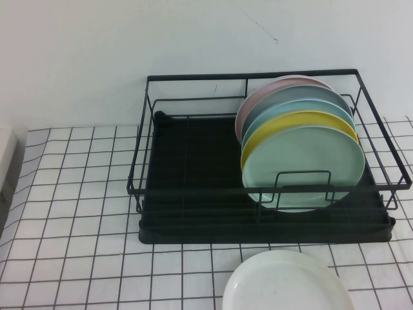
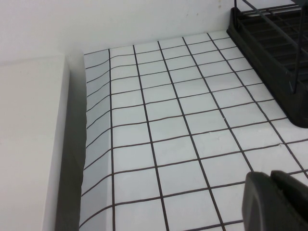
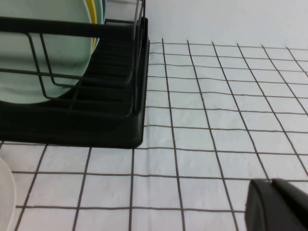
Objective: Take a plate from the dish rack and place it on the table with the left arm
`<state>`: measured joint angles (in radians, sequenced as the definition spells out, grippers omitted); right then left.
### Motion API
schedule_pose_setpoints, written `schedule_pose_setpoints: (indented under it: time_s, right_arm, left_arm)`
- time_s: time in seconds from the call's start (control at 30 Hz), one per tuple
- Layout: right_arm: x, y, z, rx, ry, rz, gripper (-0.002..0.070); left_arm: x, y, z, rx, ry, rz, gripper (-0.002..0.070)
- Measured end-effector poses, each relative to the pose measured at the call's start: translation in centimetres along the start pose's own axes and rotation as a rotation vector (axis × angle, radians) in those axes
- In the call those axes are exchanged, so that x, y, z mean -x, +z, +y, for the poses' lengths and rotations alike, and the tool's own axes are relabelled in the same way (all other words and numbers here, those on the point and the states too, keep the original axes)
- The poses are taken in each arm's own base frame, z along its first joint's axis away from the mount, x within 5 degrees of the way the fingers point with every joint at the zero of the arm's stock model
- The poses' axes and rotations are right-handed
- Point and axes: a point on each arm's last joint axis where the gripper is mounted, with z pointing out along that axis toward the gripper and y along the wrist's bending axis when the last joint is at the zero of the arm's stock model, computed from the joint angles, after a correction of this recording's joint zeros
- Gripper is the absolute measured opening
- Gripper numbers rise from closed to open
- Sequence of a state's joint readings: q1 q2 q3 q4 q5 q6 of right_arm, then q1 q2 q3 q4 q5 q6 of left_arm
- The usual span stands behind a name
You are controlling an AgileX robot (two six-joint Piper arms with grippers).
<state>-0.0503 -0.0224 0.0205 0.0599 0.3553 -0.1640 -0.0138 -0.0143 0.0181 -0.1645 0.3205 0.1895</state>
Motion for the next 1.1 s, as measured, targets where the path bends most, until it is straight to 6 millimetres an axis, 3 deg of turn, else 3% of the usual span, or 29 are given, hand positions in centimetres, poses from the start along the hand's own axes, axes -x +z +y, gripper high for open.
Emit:
schedule_pose_setpoints:
  time_s: [0.3,0.7,1.1]
  right_arm:
    - [0.0,0.0,0.0,0.000,0.000,0.000,-0.0001]
    - [0.0,0.0,0.0,0.000,0.000,0.000,-0.0001]
    - [0.0,0.0,0.0,0.000,0.000,0.000,-0.0001]
  left_arm:
    - [0.2,0.0,-0.3,-0.032,-0.099,-0.026,-0.0003]
    - [1.8,-0.2,-0.9,-0.165,-0.665,-0.172,-0.0003]
    - [2.1,-0.2,-0.7,-0.160,-0.706,-0.200,-0.0003]
